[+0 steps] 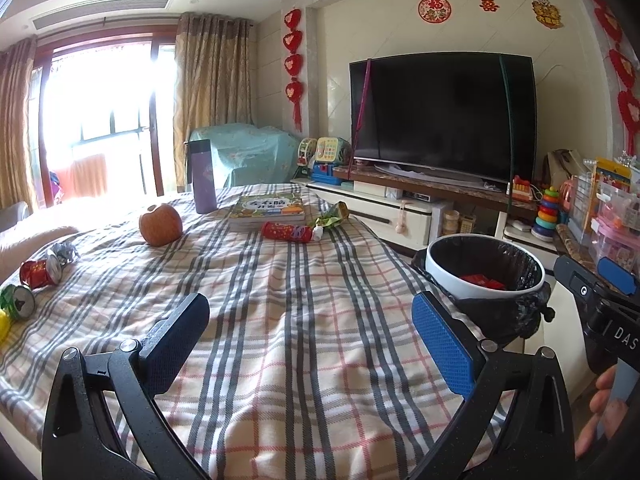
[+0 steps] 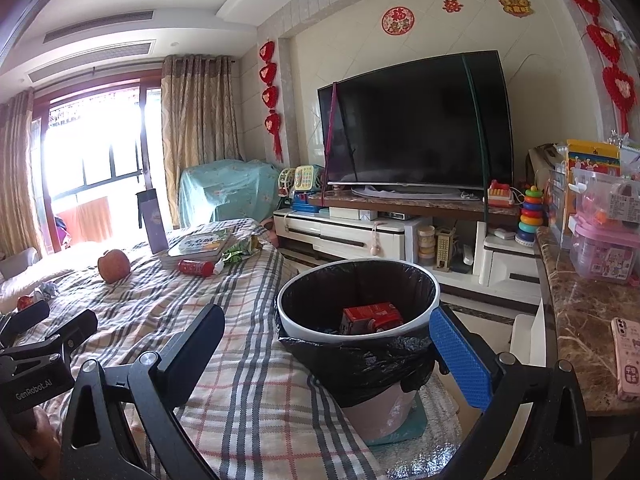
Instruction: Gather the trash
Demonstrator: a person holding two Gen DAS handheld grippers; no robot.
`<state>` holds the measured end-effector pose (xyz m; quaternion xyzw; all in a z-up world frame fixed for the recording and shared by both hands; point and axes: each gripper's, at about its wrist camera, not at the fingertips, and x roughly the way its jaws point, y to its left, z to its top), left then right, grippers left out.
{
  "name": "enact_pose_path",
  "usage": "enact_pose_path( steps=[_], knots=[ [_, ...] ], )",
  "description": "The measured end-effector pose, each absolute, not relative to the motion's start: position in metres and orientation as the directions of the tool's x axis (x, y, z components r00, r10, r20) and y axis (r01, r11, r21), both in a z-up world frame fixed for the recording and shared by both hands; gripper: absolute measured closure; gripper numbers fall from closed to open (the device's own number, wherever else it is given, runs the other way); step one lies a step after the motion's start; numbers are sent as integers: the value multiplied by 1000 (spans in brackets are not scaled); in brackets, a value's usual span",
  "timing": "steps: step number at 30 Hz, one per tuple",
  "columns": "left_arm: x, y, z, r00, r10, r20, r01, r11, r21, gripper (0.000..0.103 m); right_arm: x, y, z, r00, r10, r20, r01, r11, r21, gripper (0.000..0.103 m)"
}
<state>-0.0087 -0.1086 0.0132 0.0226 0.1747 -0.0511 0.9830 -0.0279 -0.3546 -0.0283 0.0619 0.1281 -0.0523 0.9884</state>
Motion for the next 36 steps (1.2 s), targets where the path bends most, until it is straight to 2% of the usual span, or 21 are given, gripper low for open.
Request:
enact_pose_path(
  steps=[36],
  knots=[
    [-7, -111, 13, 928, -101, -358, 121, 992, 34, 0, -29, -348, -27, 965, -72, -253, 101, 989, 104, 0]
  ],
)
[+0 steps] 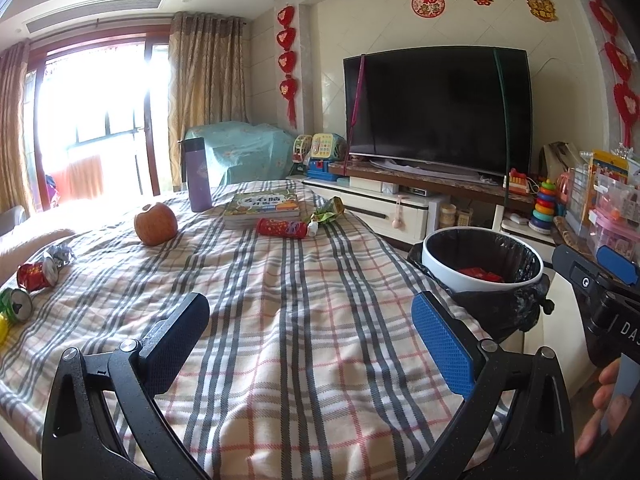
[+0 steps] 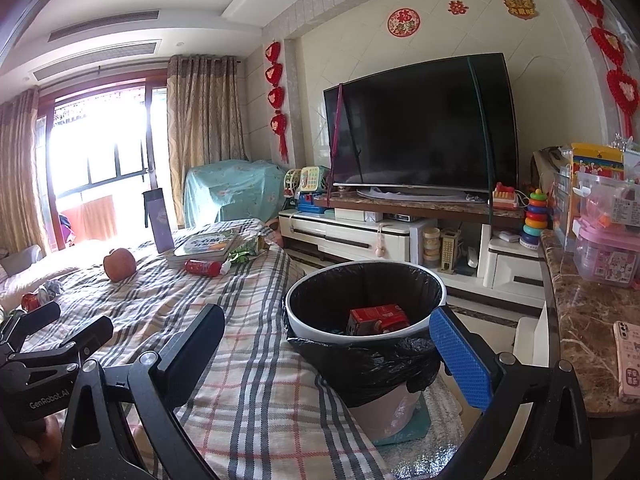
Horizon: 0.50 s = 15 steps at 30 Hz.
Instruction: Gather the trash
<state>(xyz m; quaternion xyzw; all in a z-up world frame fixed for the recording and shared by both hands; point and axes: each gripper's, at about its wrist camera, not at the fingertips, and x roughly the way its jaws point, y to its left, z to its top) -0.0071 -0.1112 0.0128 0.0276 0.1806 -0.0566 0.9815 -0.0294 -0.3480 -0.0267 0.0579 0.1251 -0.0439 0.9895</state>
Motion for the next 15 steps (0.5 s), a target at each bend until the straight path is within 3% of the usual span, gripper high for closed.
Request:
enact_pose_path(
  steps=[15],
  knots=[
    [-3, -109, 8, 924, -107, -368, 129, 991, 37, 0, -32, -347, -24, 967, -62, -248, 92, 990, 110, 0]
  ],
)
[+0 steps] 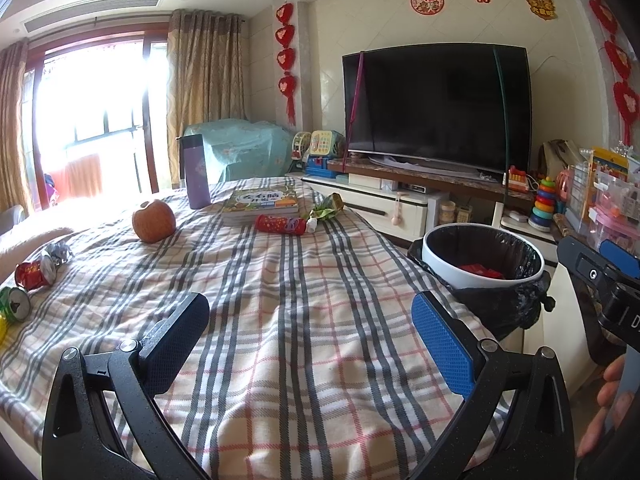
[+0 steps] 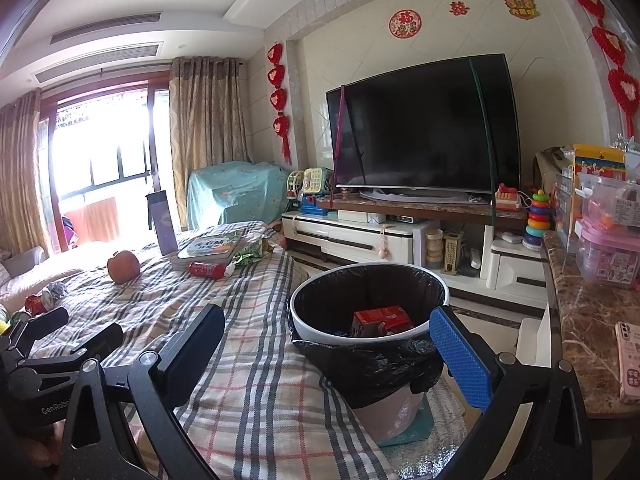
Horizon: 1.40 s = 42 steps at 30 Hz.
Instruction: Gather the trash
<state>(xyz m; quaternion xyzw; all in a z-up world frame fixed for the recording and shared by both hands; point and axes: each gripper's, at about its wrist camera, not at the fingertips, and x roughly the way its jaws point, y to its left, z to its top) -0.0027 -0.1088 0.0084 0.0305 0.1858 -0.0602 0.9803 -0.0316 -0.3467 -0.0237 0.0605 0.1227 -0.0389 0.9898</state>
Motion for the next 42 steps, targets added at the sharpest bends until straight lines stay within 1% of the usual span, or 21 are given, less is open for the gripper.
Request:
enact_pose_path(
  steps=[42],
  knots=[
    [3, -106, 6, 920, -126, -372, 145, 989, 24, 0, -27, -343, -23, 965, -46, -257, 78, 990, 117, 0]
  ],
)
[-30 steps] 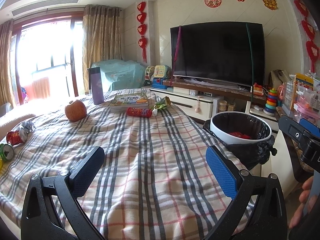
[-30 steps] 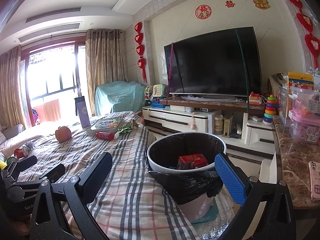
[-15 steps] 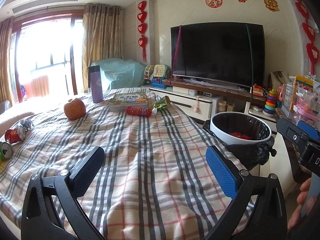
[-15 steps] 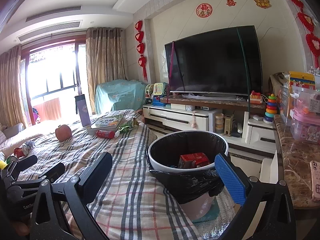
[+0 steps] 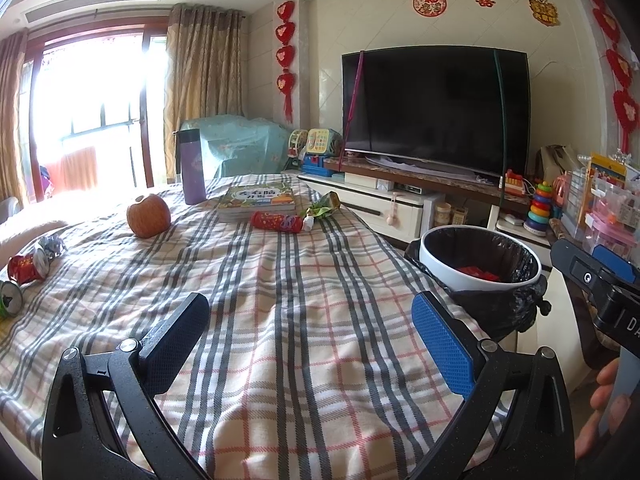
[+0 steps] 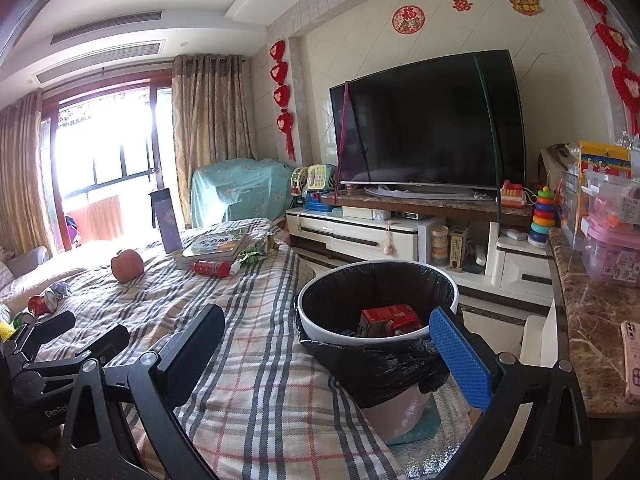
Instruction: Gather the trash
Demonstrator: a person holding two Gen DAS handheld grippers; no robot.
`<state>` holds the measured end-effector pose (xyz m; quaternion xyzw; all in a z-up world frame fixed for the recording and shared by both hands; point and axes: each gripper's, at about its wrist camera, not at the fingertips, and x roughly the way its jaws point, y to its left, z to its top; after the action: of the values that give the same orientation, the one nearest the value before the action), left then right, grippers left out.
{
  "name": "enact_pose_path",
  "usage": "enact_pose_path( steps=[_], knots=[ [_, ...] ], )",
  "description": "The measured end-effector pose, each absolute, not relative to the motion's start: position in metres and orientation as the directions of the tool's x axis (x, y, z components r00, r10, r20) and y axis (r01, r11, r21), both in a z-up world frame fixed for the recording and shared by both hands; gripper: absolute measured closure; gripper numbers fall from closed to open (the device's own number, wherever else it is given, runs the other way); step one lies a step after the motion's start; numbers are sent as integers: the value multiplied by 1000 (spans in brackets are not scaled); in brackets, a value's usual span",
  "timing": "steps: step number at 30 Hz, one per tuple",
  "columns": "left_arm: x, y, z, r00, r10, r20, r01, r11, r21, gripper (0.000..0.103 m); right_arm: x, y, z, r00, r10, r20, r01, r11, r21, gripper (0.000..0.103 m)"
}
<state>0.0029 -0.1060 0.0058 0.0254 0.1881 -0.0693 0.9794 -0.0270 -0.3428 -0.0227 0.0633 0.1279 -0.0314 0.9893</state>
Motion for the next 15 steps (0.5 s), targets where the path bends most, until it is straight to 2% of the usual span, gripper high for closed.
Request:
enact_pose_path(
  steps=[15],
  knots=[
    [1, -111, 5, 917, -137, -374, 153, 988, 12, 0, -25, -343, -24, 964, -44, -263, 79, 989, 126, 0]
  ],
)
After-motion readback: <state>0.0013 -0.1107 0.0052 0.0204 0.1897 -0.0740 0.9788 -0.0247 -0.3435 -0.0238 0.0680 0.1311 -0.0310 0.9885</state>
